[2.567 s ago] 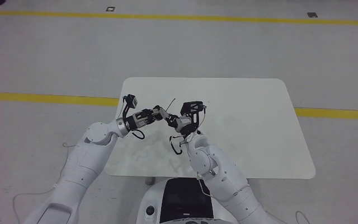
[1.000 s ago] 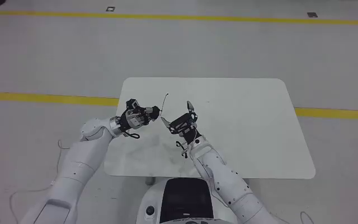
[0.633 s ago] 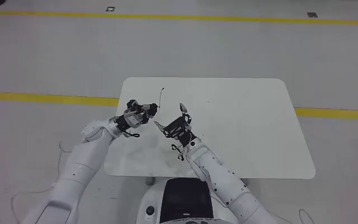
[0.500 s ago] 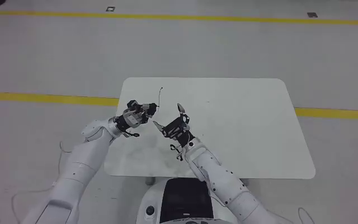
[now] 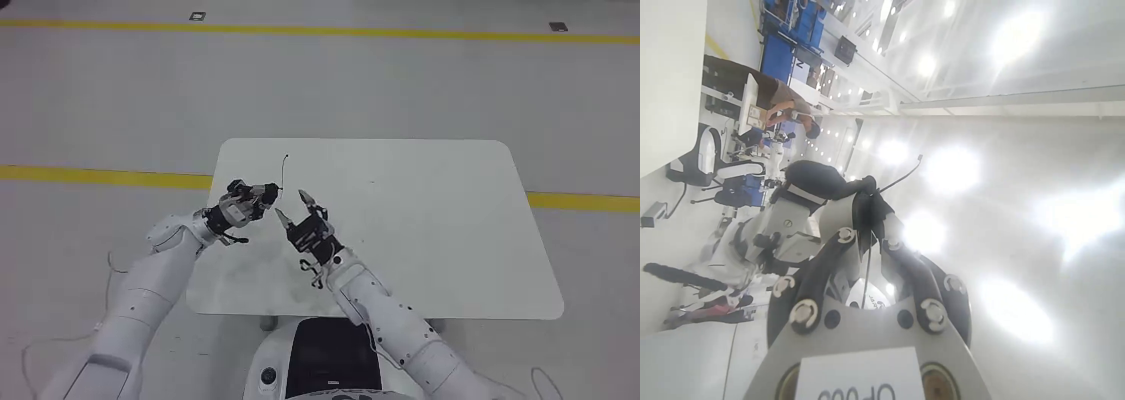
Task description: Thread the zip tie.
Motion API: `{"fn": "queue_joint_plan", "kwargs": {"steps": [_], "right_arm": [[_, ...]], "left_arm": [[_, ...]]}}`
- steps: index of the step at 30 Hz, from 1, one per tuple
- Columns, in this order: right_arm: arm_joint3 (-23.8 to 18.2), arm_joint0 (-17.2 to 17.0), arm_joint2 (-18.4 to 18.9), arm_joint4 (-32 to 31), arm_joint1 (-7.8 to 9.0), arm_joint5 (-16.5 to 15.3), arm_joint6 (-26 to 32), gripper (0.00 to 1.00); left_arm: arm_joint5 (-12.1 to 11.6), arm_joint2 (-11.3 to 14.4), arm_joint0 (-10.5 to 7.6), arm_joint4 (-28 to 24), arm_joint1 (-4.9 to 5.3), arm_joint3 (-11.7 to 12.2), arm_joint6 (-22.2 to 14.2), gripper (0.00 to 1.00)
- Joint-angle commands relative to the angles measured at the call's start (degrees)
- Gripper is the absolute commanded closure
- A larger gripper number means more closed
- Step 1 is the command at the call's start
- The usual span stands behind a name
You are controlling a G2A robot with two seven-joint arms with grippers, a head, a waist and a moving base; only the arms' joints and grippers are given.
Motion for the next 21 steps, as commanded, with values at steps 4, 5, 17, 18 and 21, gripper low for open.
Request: {"fn": "queue_joint_plan", "kwargs": {"steps": [4,5,17,18,21], "right_arm": [[-0.03,0.00,-0.20,0.03,0.00,-0.19,-0.59,0.66],[-0.06,-0.02,-0.20,0.17,-0.04,-0.25,-0.73,0.67],[0.13,0.12,-0.10,0.37,-0.38,-0.50,-1.46,0.73],[0.18,0.18,-0.10,0.46,-0.44,-0.47,-1.56,0.73],[0.30,0.37,-0.17,0.53,-0.58,-0.39,-1.66,0.73]], "left_arm": [[0.00,0.00,0.00,0.00,0.00,0.00,0.00,1.00],[0.00,0.00,0.00,0.00,0.00,0.00,0.00,1.00],[0.00,0.00,0.00,0.00,0.00,0.00,0.00,1.00],[0.00,0.00,0.00,0.00,0.00,0.00,0.00,1.00],[0.00,0.00,0.00,0.00,0.00,0.00,0.00,1.00]]}}
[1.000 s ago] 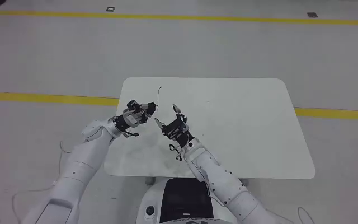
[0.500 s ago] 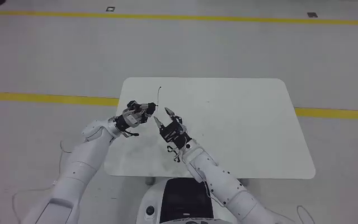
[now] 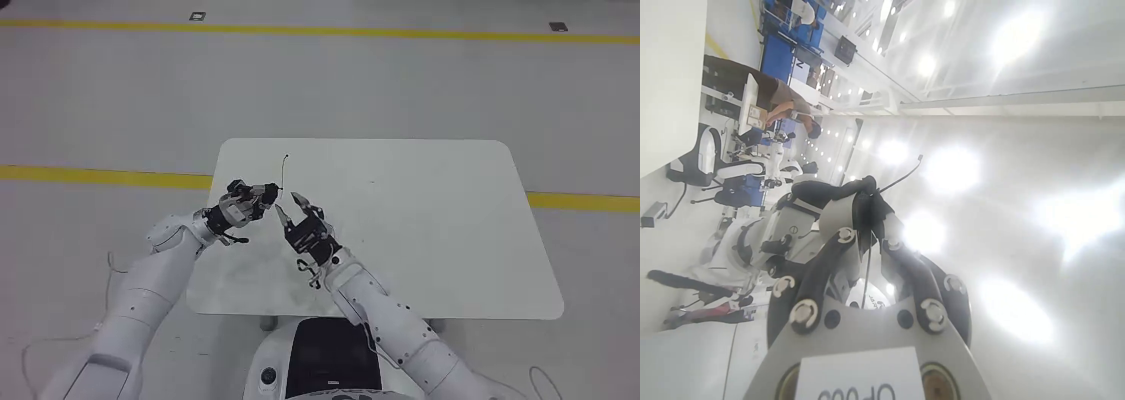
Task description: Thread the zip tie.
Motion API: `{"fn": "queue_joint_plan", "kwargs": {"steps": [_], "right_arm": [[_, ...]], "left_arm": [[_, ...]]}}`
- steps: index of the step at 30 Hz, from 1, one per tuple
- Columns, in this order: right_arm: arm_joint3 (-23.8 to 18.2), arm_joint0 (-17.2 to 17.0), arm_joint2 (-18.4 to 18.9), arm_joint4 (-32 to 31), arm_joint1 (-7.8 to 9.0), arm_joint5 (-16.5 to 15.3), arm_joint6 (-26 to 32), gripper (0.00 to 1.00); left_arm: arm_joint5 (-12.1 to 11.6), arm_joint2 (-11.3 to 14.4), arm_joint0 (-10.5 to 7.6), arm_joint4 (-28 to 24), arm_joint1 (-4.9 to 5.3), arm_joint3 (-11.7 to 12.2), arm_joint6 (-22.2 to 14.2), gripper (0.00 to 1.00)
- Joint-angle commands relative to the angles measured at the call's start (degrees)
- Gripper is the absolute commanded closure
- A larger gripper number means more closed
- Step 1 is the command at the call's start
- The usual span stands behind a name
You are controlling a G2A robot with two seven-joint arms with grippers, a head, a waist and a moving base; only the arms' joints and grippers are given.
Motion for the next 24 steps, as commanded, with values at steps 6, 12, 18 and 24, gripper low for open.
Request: {"fn": "queue_joint_plan", "kwargs": {"steps": [6,12,18,24], "right_arm": [[0.44,0.48,-0.25,0.06,-0.34,0.10,-0.07,0.74],[0.91,0.85,-0.42,0.16,-0.66,0.46,0.03,0.75],[1.25,1.24,-0.49,0.16,-0.97,1.05,0.21,0.79],[1.60,1.57,-0.47,0.33,-1.27,1.42,0.43,0.82]], "left_arm": [[0.00,0.00,0.00,0.00,0.00,0.00,0.00,1.00],[0.00,0.00,0.00,0.00,0.00,0.00,0.00,1.00],[0.00,0.00,0.00,0.00,0.00,0.00,0.00,1.00],[0.00,0.00,0.00,0.00,0.00,0.00,0.00,1.00]]}}
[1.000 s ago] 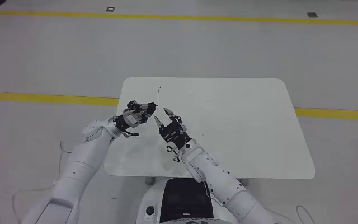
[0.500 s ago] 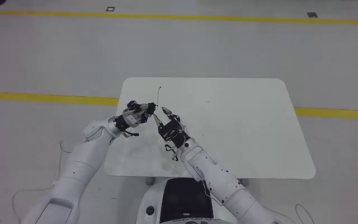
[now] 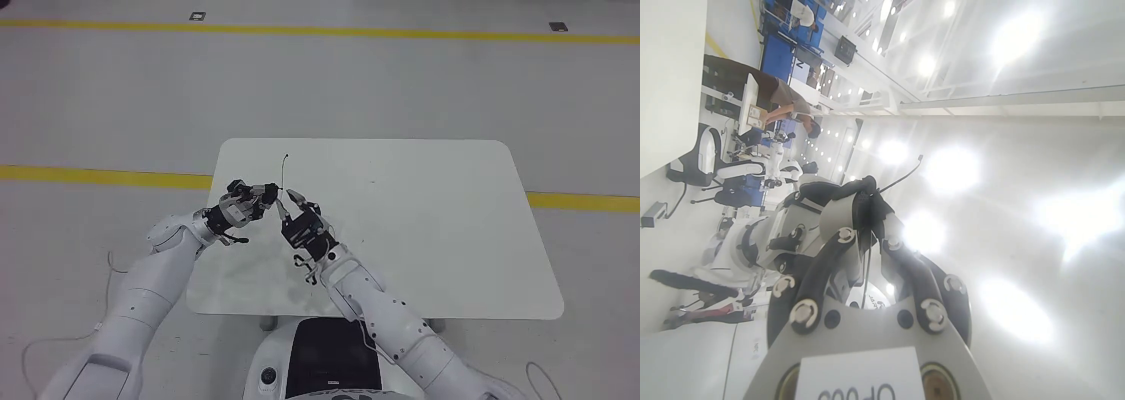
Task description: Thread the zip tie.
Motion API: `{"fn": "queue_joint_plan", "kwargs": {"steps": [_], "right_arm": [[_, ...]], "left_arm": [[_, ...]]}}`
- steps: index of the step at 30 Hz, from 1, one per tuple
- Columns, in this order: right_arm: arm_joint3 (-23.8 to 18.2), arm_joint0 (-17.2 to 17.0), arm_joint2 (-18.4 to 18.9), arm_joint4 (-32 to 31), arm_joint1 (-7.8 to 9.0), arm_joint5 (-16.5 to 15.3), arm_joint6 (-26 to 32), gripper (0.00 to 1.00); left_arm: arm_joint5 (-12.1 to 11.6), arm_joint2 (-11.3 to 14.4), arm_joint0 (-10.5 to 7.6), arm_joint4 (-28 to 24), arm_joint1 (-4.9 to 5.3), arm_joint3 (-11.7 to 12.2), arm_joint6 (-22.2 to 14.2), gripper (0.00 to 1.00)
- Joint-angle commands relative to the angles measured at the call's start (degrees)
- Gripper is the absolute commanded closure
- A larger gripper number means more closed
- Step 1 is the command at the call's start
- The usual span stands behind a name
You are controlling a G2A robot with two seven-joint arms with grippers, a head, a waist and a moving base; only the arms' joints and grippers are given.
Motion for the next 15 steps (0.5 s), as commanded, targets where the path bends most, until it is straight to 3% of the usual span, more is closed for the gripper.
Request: {"fn": "queue_joint_plan", "kwargs": {"steps": [1,10,12,15], "right_arm": [[0.13,0.09,0.01,0.06,-0.09,0.09,0.15,0.82],[0.72,0.44,0.32,0.56,-0.41,-0.17,0.84,0.91],[0.81,0.48,0.38,0.55,-0.46,-0.22,0.95,1.00],[0.90,0.50,0.46,0.42,-0.53,-0.22,1.11,1.00]], "left_arm": [[0.00,0.00,0.00,0.00,0.00,0.00,0.00,1.00],[0.00,0.00,0.00,0.00,0.00,0.00,0.00,1.00],[0.00,0.00,0.00,0.00,0.00,0.00,0.00,1.00],[0.00,0.00,0.00,0.00,0.00,0.00,0.00,1.00]]}}
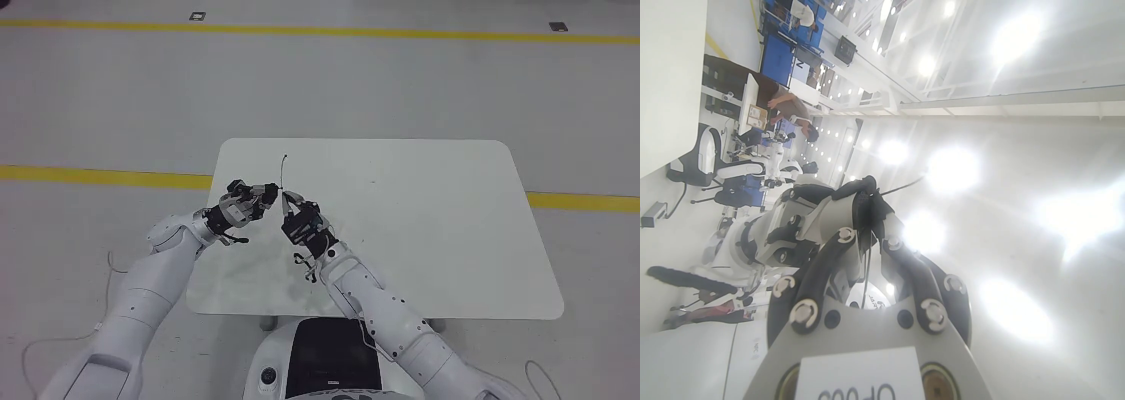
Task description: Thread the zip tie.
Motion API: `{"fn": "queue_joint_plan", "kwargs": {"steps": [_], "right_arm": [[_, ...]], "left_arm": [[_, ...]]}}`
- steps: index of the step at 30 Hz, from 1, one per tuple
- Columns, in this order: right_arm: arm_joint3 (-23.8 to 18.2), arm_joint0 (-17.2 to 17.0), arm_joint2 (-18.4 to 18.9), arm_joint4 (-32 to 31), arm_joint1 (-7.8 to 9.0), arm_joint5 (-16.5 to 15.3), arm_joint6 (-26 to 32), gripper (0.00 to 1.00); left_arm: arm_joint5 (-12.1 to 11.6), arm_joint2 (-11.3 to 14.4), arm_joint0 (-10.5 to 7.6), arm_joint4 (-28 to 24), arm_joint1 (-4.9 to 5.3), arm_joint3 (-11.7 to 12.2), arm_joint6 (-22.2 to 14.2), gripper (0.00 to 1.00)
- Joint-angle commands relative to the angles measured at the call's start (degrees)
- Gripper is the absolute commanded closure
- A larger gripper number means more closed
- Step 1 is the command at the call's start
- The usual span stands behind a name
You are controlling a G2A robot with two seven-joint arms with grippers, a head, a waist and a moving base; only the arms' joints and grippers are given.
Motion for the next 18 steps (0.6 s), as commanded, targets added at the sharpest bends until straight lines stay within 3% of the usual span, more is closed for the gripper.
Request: {"fn": "queue_joint_plan", "kwargs": {"steps": [1,18], "right_arm": [[0.07,-0.01,0.07,-0.13,-0.03,0.02,0.11,1.00],[-1.34,-2.12,3.38,-0.91,0.63,-0.06,0.32,1.00]], "left_arm": [[0.00,0.00,0.00,0.00,0.00,0.00,0.00,1.00],[0.00,0.00,0.00,0.00,0.00,0.00,0.00,1.00]]}}
